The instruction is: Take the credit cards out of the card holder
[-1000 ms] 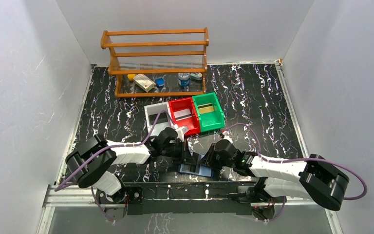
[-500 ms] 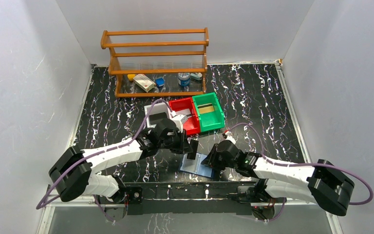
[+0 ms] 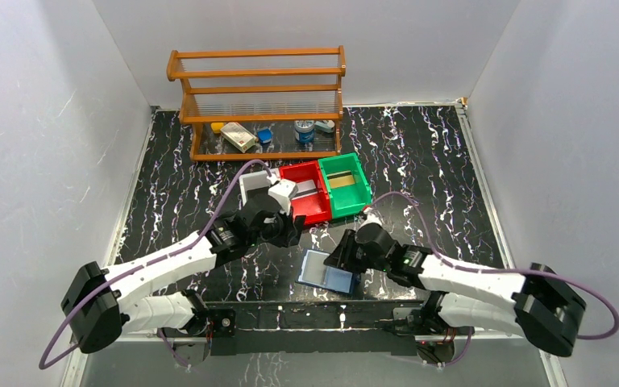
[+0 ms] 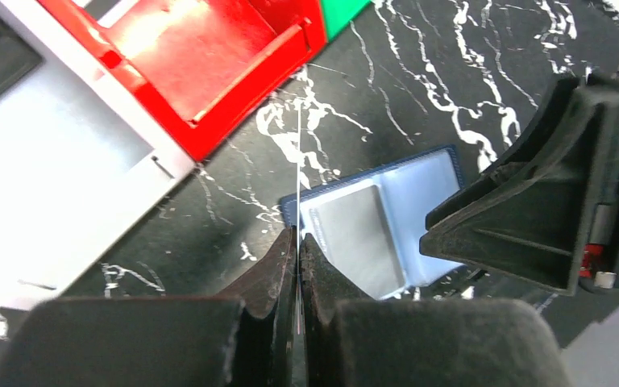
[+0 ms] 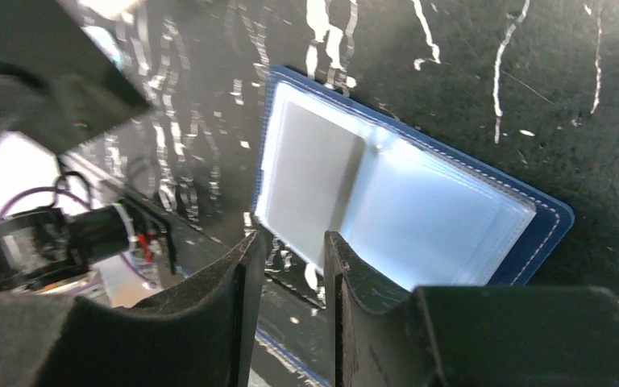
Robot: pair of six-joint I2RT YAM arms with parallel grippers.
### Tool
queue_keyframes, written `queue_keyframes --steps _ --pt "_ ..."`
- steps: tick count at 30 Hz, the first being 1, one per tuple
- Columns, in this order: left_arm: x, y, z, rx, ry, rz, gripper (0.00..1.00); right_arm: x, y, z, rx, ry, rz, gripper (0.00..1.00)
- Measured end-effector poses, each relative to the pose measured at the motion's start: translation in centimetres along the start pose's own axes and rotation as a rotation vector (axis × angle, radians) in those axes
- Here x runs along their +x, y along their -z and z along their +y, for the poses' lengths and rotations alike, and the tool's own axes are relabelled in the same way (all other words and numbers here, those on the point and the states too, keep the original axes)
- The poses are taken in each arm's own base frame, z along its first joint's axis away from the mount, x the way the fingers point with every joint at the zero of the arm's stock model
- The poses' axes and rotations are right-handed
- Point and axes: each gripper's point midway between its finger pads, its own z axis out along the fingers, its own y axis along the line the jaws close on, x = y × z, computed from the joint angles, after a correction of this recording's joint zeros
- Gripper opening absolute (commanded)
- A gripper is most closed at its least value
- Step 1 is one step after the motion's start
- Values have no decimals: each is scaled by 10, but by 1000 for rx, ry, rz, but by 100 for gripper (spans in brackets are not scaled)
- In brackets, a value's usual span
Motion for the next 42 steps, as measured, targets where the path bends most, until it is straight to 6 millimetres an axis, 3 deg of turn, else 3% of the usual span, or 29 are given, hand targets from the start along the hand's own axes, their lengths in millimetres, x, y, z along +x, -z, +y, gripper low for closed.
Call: queue_keyframes --steps 6,13,23,31,35,42 --pt "-10 11 17 -75 -79 -50 0 20 -22 -33 180 14 107 42" --pt "-19 20 28 -127 -142 -88 0 19 -22 -36 226 24 119 42" --pt "-21 22 37 -168 -207 -94 0 11 -19 0 72 59 102 42" --pt "-20 21 43 -178 -324 -74 0 25 -38 -25 187 53 171 40" --pt "-19 20 54 -218 -437 -46 0 20 -31 -22 191 59 152 42" --pt "-32 17 81 -339 -723 -13 0 1 -10 8 51 60 56 44"
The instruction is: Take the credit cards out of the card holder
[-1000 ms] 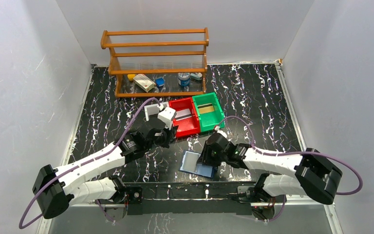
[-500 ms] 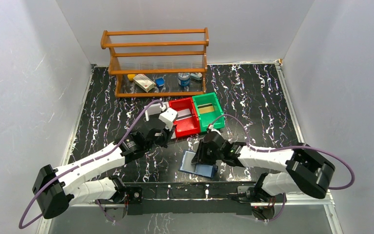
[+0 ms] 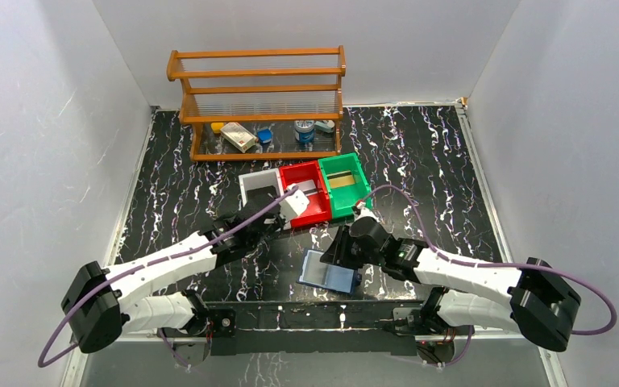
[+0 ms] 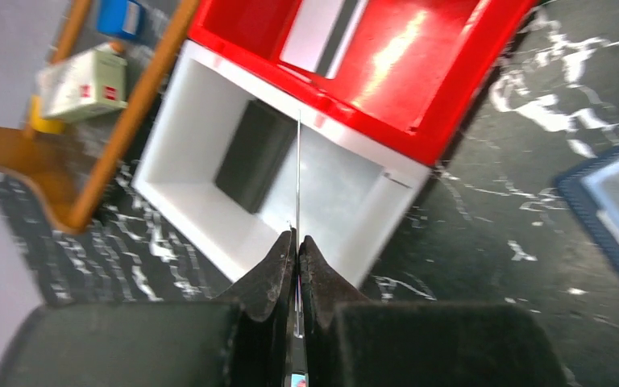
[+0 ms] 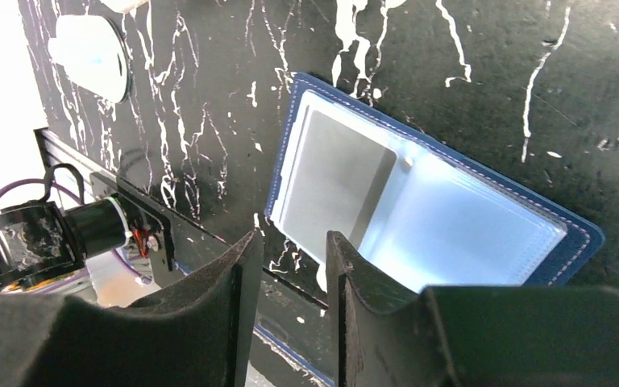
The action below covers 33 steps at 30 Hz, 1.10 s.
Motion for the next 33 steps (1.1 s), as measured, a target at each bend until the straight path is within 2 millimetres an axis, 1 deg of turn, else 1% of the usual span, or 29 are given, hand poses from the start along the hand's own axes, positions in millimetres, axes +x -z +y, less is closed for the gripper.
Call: queue_keyframes --steps 3,6,10,13,17,23,33 --pt "0 -4 15 -53 -126 -4 0 4 0 -10 13 -3 -2 44" --pt "3 -10 28 -71 -213 13 0 9 -1 -19 36 -5 8 44" --pt "18 -22 45 -74 -300 75 0 8 -1 -19 34 -5 6 44" --pt "33 -37 51 -50 -346 130 0 8 -1 -19 36 -4 7 44" --pt "42 -52 54 -19 -378 159 0 10 -3 -22 48 -3 14 44" --pt "41 -71 61 -7 -402 167 0 11 -4 -24 54 2 17 45" --pt "56 -97 74 9 -362 216 0 11 -5 -24 57 3 20 45"
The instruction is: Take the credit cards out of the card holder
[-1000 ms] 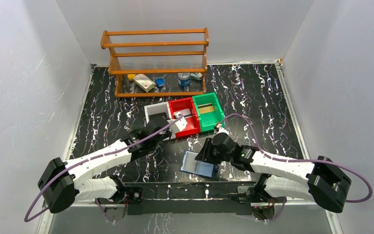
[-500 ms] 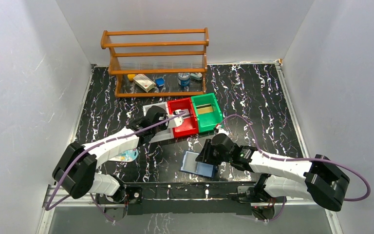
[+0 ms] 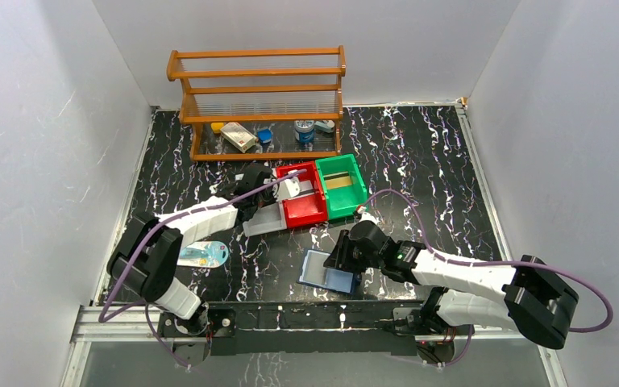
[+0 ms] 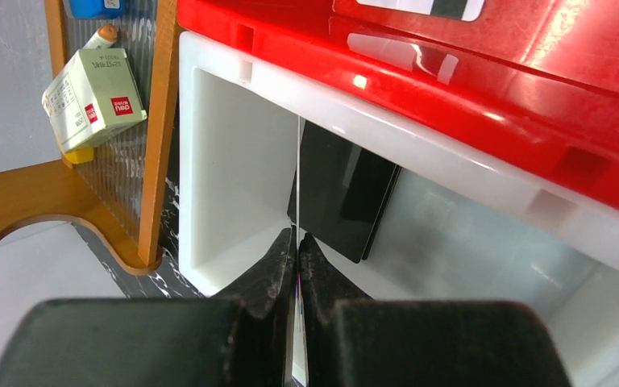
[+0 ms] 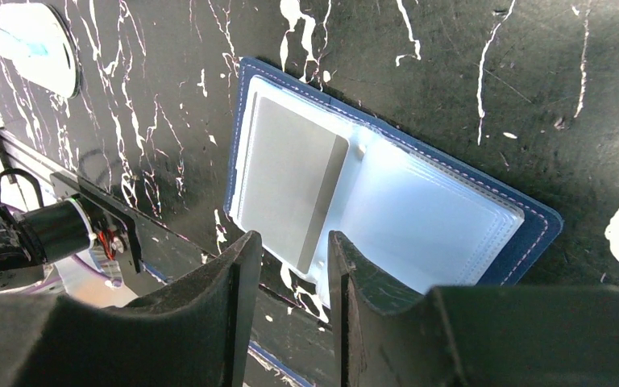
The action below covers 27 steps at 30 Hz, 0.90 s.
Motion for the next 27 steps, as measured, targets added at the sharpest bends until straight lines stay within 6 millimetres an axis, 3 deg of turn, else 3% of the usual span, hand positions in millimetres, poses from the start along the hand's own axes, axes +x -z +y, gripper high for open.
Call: queue_keyframes --steps 11,16,23,27 --pt "9 -21 2 -11 32 8 3 -4 5 6 -24 -1 -18 46" --pt "8 -23 5 -16 44 -4 17 -4 4 5 -22 0 -17 46" --pt "16 -32 -7 26 51 16 25 -4 4 5 -21 0 -17 46" --pt "19 -33 -12 47 62 24 41 -4 5 5 -23 -1 -18 47"
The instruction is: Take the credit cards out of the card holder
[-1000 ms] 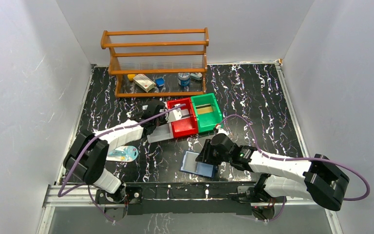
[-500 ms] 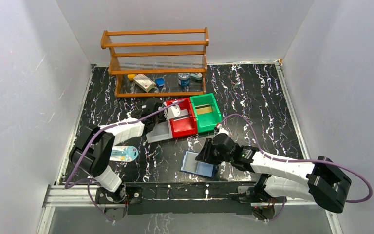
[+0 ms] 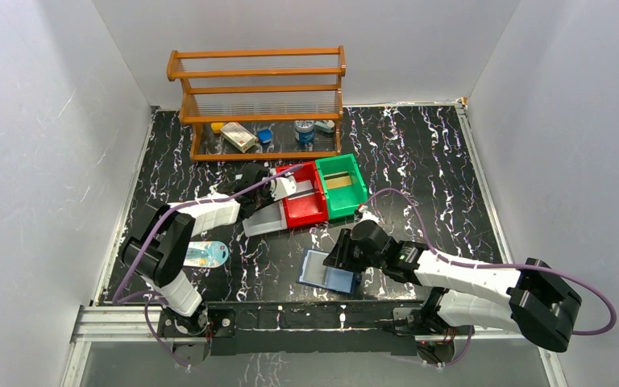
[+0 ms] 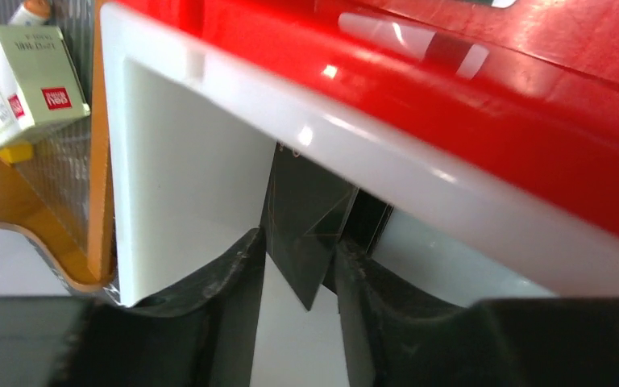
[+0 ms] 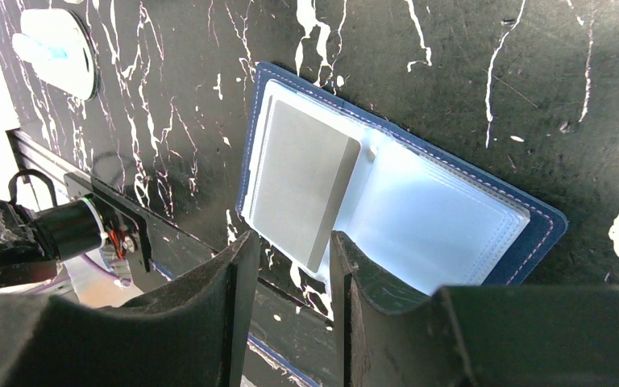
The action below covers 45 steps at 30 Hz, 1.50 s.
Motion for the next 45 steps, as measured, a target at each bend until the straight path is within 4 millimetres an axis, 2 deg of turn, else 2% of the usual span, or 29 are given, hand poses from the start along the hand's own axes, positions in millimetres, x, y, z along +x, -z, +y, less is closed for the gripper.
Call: queue_keyframes --steps 3,14,22,24,28,31,36,40,45 --pt "-1 1 -1 5 13 -4 45 0 0 0 -1 0 -1 47" --pt "0 3 -1 6 30 -5 51 -1 1 2 -8 -1 -5 48" --pt "-11 21 14 -37 60 -49 53 -3 4 5 -21 -4 -16 48" --pt "-16 31 23 -61 79 -74 55 -4 4 5 -19 -6 -18 48" --pt "-30 58 40 -113 146 -148 66 -4 4 5 -18 -11 -19 48" --pt "-44 86 52 -143 227 -235 75 -4 4 5 -18 -19 -19 49" --pt "-76 146 67 -155 399 -459 87 -3 1 3 -6 -30 -16 50" --pt "-89 181 62 -111 532 -601 98 -2 -3 2 15 -33 -4 55" --pt "-83 191 34 -17 687 -648 98 -3 -6 7 31 -29 5 62"
